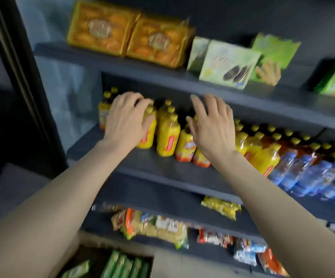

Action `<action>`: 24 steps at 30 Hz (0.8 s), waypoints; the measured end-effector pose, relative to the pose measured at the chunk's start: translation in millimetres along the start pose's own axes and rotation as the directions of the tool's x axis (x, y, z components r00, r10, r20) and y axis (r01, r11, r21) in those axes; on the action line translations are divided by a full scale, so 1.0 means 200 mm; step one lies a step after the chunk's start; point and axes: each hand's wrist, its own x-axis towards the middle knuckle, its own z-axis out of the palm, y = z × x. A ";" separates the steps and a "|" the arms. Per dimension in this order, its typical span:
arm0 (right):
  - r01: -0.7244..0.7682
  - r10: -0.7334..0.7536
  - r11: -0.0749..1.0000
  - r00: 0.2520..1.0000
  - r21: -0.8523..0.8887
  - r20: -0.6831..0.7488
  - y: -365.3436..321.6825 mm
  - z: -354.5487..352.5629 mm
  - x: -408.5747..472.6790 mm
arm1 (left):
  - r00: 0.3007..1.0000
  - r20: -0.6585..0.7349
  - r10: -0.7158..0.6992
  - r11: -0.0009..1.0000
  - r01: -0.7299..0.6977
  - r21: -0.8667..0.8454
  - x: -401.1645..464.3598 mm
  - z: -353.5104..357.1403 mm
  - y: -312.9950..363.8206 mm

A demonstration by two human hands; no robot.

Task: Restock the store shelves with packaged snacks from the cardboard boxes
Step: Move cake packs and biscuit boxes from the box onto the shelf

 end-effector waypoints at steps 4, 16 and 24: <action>0.013 -0.028 0.988 0.995 0.153 0.095 -0.32 0.24 -0.33 | 0.984 0.093 -0.153 0.987 0.157 -0.036 -0.47 0.15 -0.18; -0.124 -0.201 0.903 0.723 0.411 0.660 -1.03 1.19 -1.68 | 0.688 0.502 -0.524 0.833 0.538 0.131 -2.15 0.77 -0.44; -0.136 -0.297 0.902 0.496 0.410 0.816 -1.34 1.86 -2.44 | 0.421 0.693 -0.585 0.741 0.625 0.246 -3.09 1.27 -0.49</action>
